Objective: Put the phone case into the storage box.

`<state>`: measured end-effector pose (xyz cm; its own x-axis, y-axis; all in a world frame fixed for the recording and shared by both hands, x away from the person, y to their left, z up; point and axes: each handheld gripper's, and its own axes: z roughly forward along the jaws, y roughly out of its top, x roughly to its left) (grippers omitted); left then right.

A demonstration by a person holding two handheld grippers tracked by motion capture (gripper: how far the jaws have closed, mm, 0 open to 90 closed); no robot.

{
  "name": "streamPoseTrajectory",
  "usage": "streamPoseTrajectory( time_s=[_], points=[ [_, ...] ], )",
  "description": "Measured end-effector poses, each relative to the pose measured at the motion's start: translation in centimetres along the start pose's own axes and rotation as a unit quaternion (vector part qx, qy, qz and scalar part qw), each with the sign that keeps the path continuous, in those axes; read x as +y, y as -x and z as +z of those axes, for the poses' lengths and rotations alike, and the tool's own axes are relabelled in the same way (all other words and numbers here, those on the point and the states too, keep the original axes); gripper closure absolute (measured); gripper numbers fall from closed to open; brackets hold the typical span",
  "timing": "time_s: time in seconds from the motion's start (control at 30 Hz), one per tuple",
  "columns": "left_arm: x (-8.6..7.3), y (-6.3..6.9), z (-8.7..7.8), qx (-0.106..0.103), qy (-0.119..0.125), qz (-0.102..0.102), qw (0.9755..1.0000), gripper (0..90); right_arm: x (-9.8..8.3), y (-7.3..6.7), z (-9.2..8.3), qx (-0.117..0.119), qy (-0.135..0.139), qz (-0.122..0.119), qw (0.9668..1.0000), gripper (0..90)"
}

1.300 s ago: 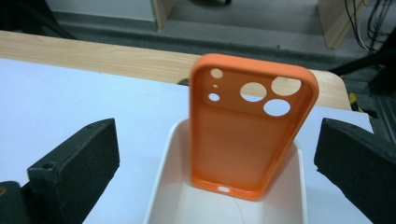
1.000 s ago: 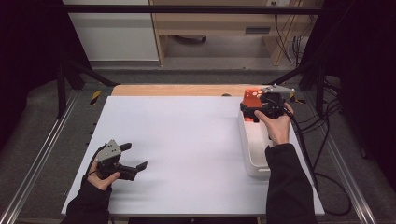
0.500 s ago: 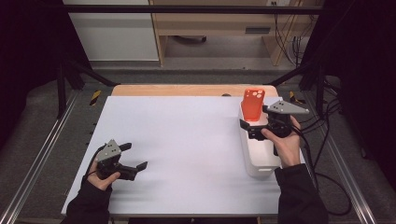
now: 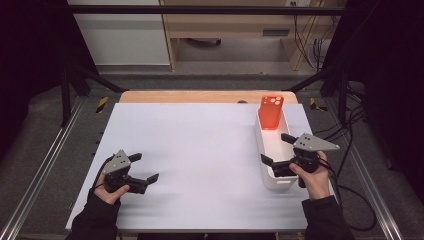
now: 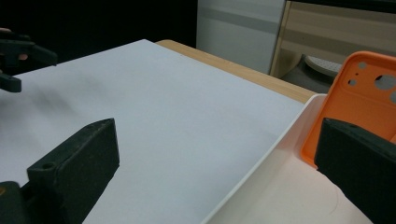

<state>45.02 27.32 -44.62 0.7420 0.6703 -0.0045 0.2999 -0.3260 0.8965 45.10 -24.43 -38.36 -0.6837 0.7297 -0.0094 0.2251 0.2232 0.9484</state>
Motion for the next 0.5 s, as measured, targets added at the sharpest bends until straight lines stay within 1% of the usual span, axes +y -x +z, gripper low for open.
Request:
streamPoseTrajectory(
  time_s=[0.03,0.07,0.13,0.2,0.3,0.33,0.4,0.43,0.5],
  points=[
    [0.0,0.0,0.0,0.0,0.002,-0.001,1.0,0.5,-0.2,0.0,-0.1,0.0,0.0,0.001,1.0,0.6],
    [0.0,0.0,0.0,0.001,0.002,-0.001,1.0,0.5,-0.6,-0.1,-0.4,-0.001,0.004,-0.003,1.0,0.6],
    [0.1,0.0,-0.1,0.0,0.002,0.0,1.0,0.5,-1.3,0.0,-0.8,0.005,0.012,-0.005,0.9999,0.6],
    [0.1,0.1,-0.1,0.0,0.002,0.001,1.0,0.5,-2.0,0.2,-1.1,0.01,0.004,0.001,0.9999,0.6],
    [0.1,0.2,-0.1,-0.001,0.006,0.001,1.0,0.5,-2.8,0.5,-1.7,0.012,0.01,0.005,0.9999,0.7],
    [0.2,0.2,-0.1,0.0,0.005,0.001,1.0,0.5,-3.0,0.6,-1.9,0.015,0.008,0.005,0.9998,0.6],
    [0.2,0.2,-0.1,0.0,0.005,0.002,1.0,0.5,-3.5,0.8,-2.2,0.009,0.003,0.002,1.0,0.6],
    [0.2,0.2,-0.1,0.0,0.006,0.002,1.0,0.5,-3.7,0.9,-2.3,0.01,-0.001,0.004,0.9999,0.6],
    [0.2,0.2,-0.1,0.0,0.008,0.003,1.0,0.5,-4.0,1.0,-2.5,0.008,0.0,0.003,1.0,0.6]
  ],
)
